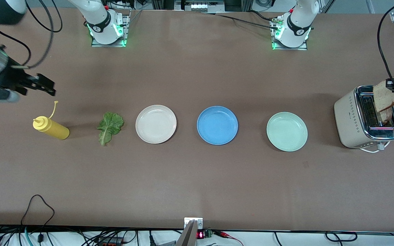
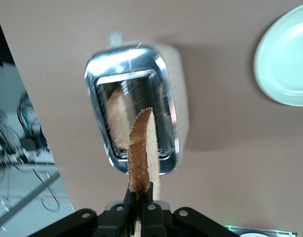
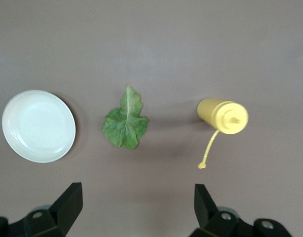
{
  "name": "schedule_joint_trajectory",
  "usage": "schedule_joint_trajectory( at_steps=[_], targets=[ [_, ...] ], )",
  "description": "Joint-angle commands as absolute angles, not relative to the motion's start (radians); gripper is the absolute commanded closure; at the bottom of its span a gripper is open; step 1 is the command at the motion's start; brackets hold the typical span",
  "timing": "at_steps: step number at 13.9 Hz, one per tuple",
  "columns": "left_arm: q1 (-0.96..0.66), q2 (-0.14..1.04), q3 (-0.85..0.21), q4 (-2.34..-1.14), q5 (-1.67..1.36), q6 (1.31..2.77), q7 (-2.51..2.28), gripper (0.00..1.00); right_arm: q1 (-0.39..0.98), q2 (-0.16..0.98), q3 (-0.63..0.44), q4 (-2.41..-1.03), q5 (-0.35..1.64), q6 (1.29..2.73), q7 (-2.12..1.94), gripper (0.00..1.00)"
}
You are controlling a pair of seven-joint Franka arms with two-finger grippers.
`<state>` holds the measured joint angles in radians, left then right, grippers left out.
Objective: Make sandwich in blue plate with both arms
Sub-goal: 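Lift the bread with the left gripper while the right gripper grasps the lettuce, then lower the bread onto the blue plate with the left gripper and release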
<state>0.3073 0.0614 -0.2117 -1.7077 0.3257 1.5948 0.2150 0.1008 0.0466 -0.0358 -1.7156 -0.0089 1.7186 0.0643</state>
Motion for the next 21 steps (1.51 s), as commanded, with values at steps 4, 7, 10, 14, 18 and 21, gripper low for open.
schedule_joint_trajectory(
  at_steps=[4, 7, 10, 14, 18, 21],
  targets=[
    [0.281, 0.113, -0.374, -1.649, 0.126, 1.554, 0.224, 0.98, 0.135, 0.208, -0.034, -1.764, -0.020, 1.873, 0.078, 0.00],
    [0.162, 0.139, -0.423, -1.646, 0.109, 1.509, 0.213, 0.98, 0.149, 0.285, -0.034, -1.830, -0.018, 2.017, 0.124, 0.00],
    [0.072, 0.210, -0.425, -1.611, 0.022, 1.519, 0.083, 0.99, 0.160, 0.385, -0.034, -1.850, -0.018, 2.138, 0.169, 0.00],
    [0.067, 0.322, -0.423, -1.586, -0.288, 1.624, 0.021, 0.99, 0.167, 0.504, -0.034, -1.850, -0.015, 2.247, 0.209, 0.00],
    [0.063, 0.414, -0.425, -1.605, -0.558, 1.759, 0.031, 1.00, 0.169, 0.577, -0.034, -1.850, -0.011, 2.312, 0.207, 0.00],
    [0.064, 0.468, -0.457, -1.634, -0.623, 1.880, 0.093, 1.00, 0.169, 0.586, -0.034, -1.850, -0.012, 2.318, 0.206, 0.21]
  ],
)
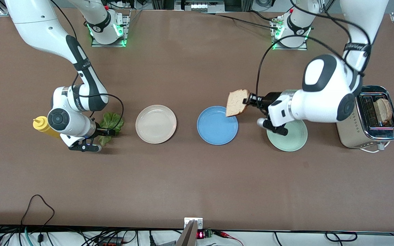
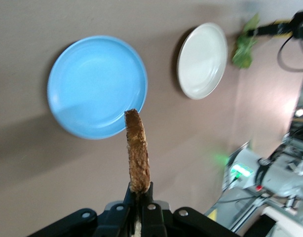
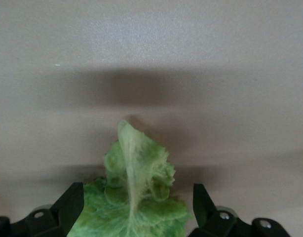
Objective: Make sandwich in blue plate with both arms
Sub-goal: 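Lower the bread onto the blue plate with the left gripper and release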
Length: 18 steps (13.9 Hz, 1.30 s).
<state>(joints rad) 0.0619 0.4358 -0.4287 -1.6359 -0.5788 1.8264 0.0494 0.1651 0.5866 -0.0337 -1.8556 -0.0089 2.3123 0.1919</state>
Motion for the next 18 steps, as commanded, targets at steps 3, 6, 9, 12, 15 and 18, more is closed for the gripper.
schedule_joint_trajectory(
  at_steps=[3, 6, 9, 12, 15, 18],
  targets=[
    [0.074, 0.524, -0.460, -1.638, -0.698, 1.927, 0.246, 1.00, 0.170, 0.586, -0.034, -1.848, -0.014, 2.319, 0.201, 0.50],
    [0.078, 0.546, -0.460, -1.635, -0.709, 1.937, 0.269, 1.00, 0.167, 0.591, -0.034, -1.847, -0.014, 2.327, 0.195, 0.75],
    [0.074, 0.549, -0.460, -1.635, -0.709, 1.939, 0.268, 1.00, 0.164, 0.591, -0.034, -1.845, -0.014, 2.326, 0.190, 1.00],
    [0.072, 0.554, -0.460, -1.635, -0.724, 1.951, 0.278, 1.00, 0.166, 0.583, -0.034, -1.841, -0.014, 2.318, 0.189, 1.00],
    [0.061, 0.572, -0.460, -1.635, -0.793, 1.999, 0.285, 1.00, 0.170, 0.545, -0.034, -1.833, -0.018, 2.292, 0.173, 1.00],
    [0.022, 0.617, -0.462, -1.637, -0.851, 2.088, 0.313, 1.00, 0.179, 0.506, -0.032, -1.803, -0.018, 2.185, -0.006, 1.00]
  ],
)
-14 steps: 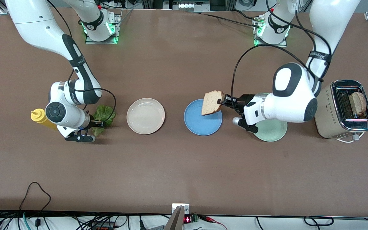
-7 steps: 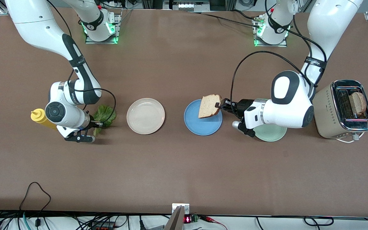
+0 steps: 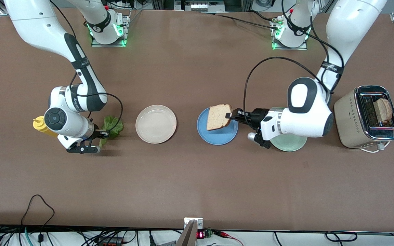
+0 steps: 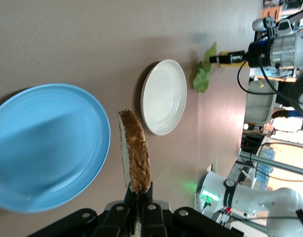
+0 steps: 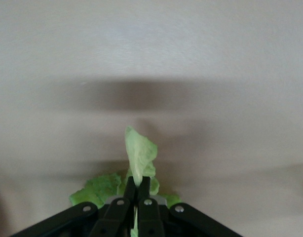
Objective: Make sandwich in blue plate with both arms
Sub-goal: 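Lower the bread onto the blue plate with the left gripper and release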
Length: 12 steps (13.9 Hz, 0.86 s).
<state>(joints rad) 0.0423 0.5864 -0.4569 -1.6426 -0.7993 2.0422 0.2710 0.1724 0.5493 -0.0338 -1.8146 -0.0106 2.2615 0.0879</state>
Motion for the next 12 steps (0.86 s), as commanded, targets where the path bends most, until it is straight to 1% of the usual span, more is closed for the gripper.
schedule_joint_trajectory(
  at_steps=[1, 3, 4, 7, 9, 12],
  targets=[
    [0.018, 0.626, -0.462, -1.638, -0.879, 2.100, 0.340, 1.00, 0.178, 0.502, -0.031, -1.781, -0.018, 2.139, -0.044, 1.00],
    [0.018, 0.630, -0.462, -1.652, -0.942, 2.105, 0.408, 1.00, 0.179, 0.489, -0.031, -1.738, -0.015, 2.038, -0.135, 1.00],
    [0.014, 0.644, -0.462, -1.657, -0.954, 2.111, 0.441, 1.00, 0.179, 0.482, -0.031, -1.727, -0.014, 2.010, -0.181, 1.00],
    [0.043, 0.644, -0.462, -1.738, -0.956, 2.103, 0.547, 1.00, 0.193, 0.437, -0.020, -1.717, -0.011, 1.979, -0.293, 1.00],
    [0.060, 0.670, -0.460, -1.747, -0.956, 2.111, 0.638, 1.00, 0.204, 0.413, -0.014, -1.701, -0.012, 1.921, -0.337, 1.00],
    [0.086, 0.683, -0.459, -1.749, -0.956, 2.109, 0.687, 1.00, 0.218, 0.405, -0.002, -1.628, -0.011, 1.814, -0.464, 1.00]
  ],
)
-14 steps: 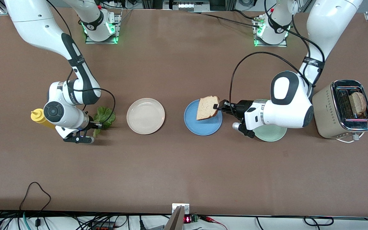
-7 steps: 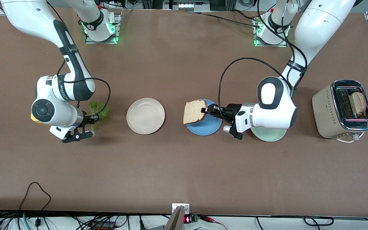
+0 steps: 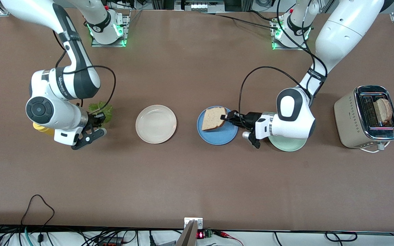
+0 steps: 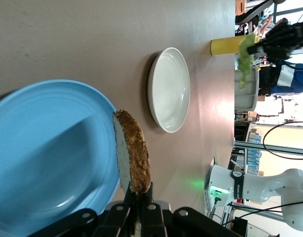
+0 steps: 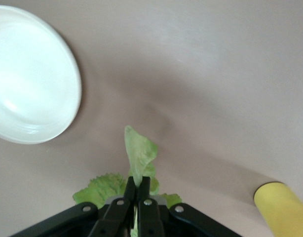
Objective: Make sandwich in blue plate with both arms
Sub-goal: 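Lower the bread onto the blue plate with the left gripper and release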
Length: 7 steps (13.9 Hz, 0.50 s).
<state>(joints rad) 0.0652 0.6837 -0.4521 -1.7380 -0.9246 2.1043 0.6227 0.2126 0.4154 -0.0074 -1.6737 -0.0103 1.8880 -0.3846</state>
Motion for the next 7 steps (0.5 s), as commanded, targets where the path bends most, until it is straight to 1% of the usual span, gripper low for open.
schedule_joint_trajectory(
  at_steps=[1, 3, 4, 5, 6, 7],
  targets=[
    [0.083, 0.699, -0.459, -1.749, -0.956, 2.112, 0.699, 1.00, 0.224, 0.403, 0.003, -1.606, -0.011, 1.789, -0.494, 1.00],
    [0.074, 0.716, -0.459, -1.750, -0.956, 2.147, 0.712, 1.00, 0.259, 0.403, 0.012, -1.574, -0.008, 1.786, -0.502, 1.00],
    [0.071, 0.718, -0.459, -1.750, -0.956, 2.151, 0.712, 0.98, 0.287, 0.403, 0.012, -1.556, -0.008, 1.786, -0.503, 1.00],
    [0.071, 0.724, -0.459, -1.750, -0.956, 2.151, 0.710, 0.91, 0.313, 0.405, 0.012, -1.536, -0.006, 1.786, -0.503, 1.00],
    [0.074, 0.733, -0.456, -1.749, -0.954, 2.151, 0.713, 0.54, 0.334, 0.406, 0.012, -1.522, -0.006, 1.787, -0.503, 1.00],
    [0.075, 0.730, -0.454, -1.749, -0.951, 2.151, 0.713, 0.01, 0.353, 0.411, 0.012, -1.505, -0.006, 1.787, -0.503, 1.00]
  ],
)
